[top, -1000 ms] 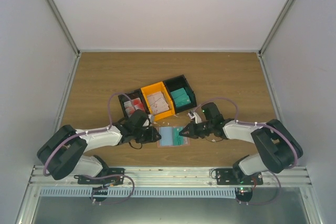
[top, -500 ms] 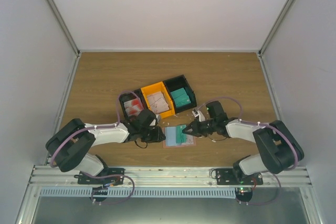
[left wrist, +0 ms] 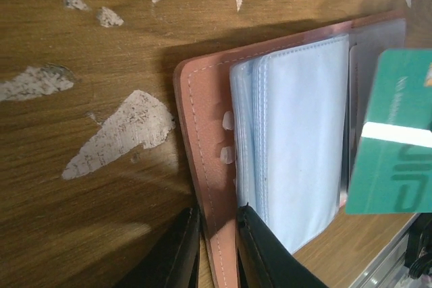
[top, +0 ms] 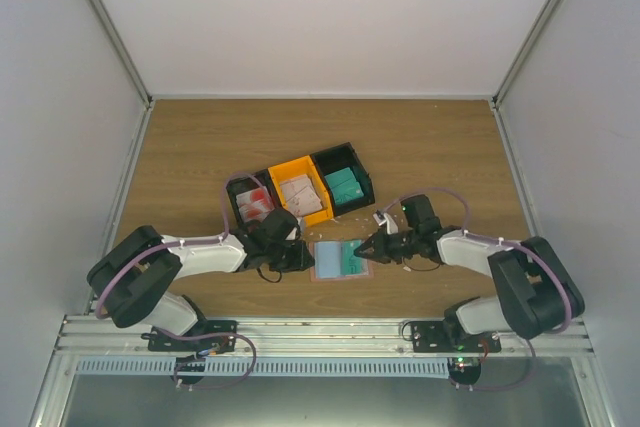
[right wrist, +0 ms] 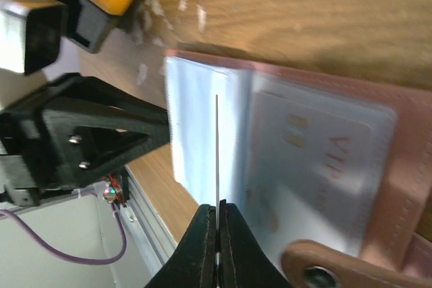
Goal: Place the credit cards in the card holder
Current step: Insert the credit card into the card holder.
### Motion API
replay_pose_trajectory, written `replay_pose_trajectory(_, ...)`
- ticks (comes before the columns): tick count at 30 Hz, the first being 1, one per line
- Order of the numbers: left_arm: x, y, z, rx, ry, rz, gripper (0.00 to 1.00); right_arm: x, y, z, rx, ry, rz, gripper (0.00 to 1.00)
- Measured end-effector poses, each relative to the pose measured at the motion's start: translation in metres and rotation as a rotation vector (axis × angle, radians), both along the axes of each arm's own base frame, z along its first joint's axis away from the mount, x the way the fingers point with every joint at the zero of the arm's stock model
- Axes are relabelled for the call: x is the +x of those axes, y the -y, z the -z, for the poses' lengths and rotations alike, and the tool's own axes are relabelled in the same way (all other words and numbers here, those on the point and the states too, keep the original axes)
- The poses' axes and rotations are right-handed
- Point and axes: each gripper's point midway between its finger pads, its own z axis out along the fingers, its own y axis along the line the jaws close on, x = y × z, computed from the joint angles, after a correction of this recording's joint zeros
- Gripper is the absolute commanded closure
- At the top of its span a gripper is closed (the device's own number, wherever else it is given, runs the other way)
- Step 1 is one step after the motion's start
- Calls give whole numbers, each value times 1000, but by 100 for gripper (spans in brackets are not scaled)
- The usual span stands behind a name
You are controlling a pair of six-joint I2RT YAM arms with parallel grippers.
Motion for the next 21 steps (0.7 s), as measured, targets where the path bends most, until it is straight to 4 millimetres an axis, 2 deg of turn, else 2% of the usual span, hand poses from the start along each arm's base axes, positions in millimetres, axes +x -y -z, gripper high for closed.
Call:
replay_pose_trajectory(4, 1, -1, 0, 2, -8, -25, 83, -7, 3, 17, -24, -60, 0, 100)
replay_pose_trajectory(8, 3, -2, 1, 8, -7, -42, 86, -6, 1, 23, -14, -69, -9, 100)
replay_pose_trajectory(21, 6, 3, 2, 2, 1, -46, 88, -6, -6, 26, 36, -82, -37, 100)
